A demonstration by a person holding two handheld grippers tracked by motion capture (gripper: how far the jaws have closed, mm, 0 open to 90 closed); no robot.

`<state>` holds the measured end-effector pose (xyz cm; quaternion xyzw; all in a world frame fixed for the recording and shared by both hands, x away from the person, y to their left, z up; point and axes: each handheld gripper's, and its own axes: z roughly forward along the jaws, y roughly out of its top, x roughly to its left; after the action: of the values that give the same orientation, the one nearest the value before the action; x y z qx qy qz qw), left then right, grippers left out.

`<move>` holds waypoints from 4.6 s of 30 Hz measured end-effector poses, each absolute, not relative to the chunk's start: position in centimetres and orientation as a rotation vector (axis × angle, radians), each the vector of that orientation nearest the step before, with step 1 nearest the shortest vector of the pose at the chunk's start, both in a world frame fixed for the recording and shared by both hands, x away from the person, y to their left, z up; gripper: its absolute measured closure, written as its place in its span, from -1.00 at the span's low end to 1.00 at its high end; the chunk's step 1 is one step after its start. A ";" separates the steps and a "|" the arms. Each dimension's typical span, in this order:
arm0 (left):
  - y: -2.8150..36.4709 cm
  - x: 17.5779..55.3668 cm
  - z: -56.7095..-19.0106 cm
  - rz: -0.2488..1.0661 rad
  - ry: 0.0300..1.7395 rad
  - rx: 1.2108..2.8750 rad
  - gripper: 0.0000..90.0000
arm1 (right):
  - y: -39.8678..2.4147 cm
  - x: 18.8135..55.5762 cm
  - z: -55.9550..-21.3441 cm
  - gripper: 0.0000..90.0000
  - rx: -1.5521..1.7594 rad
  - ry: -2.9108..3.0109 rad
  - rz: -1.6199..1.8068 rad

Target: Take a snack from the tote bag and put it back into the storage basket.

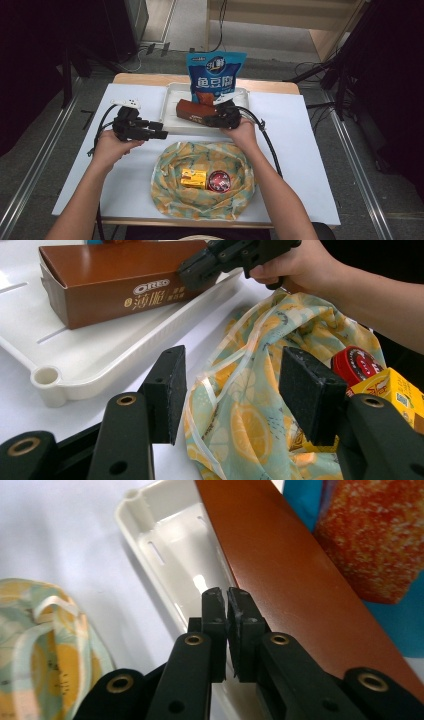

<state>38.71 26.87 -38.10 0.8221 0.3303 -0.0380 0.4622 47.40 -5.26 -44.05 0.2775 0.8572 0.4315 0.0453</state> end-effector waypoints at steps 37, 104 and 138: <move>26.9 38.7 -38.2 -0.095 0.803 2.022 0.00 | -5.0 50.6 -44.4 1.00 1.000 2.476 1.274; 24.3 36.3 -38.2 -0.100 0.726 2.119 -0.05 | -9.9 40.3 -40.3 0.06 0.887 2.512 1.402; 22.0 33.3 -37.3 -0.099 0.613 2.159 -0.05 | -11.9 39.4 -41.1 0.00 0.956 2.494 1.386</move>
<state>33.34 21.96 -37.33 0.8665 0.2461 -0.0398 0.4325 39.43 -11.86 -41.07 0.3170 0.8269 0.4597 0.0660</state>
